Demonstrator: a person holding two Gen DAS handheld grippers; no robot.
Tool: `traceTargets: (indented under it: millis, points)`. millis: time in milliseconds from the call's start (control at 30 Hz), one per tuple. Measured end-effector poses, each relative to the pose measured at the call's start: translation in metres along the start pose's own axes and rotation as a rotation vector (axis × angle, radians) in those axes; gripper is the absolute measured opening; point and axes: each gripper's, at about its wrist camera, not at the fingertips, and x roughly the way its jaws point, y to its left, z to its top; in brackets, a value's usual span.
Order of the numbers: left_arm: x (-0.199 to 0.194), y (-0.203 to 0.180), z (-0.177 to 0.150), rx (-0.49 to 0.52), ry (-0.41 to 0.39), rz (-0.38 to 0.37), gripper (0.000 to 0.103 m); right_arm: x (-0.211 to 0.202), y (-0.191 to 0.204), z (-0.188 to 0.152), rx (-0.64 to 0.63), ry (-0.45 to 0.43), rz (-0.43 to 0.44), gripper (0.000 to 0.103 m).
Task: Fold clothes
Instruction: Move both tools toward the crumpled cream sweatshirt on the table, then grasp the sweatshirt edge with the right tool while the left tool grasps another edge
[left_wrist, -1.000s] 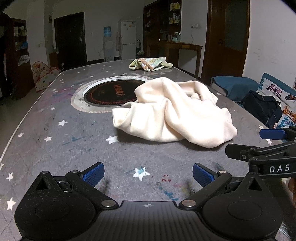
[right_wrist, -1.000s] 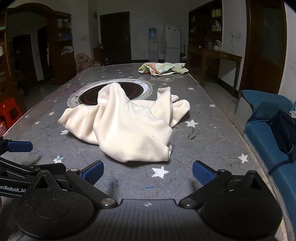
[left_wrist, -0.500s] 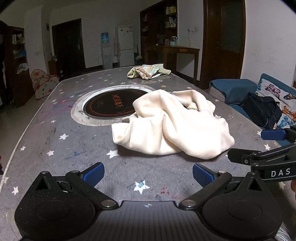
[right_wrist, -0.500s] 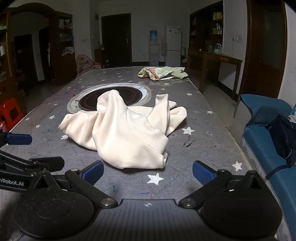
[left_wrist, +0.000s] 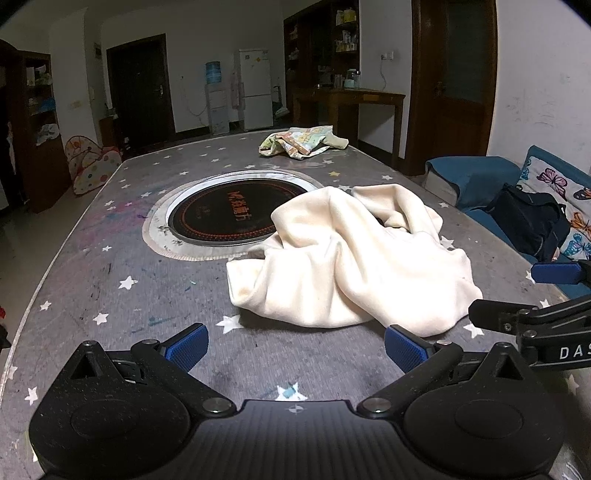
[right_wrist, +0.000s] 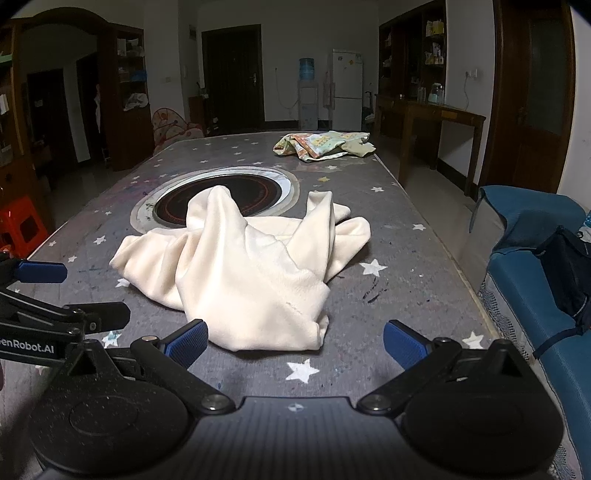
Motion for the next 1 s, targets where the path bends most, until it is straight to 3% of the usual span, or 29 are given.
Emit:
traceTargets:
  millis: [467,1000]
  points:
    - [0.01,0.003,0.01,0.001,0.009,0.009,0.103,0.009,0.002,0.011,-0.016,0.001,0.01,0.099]
    - [0.027,0.013,0.029,-0.002,-0.002,0.031,0.103,0.028,0.003,0.031,-0.043,0.009,0.057,0.085]
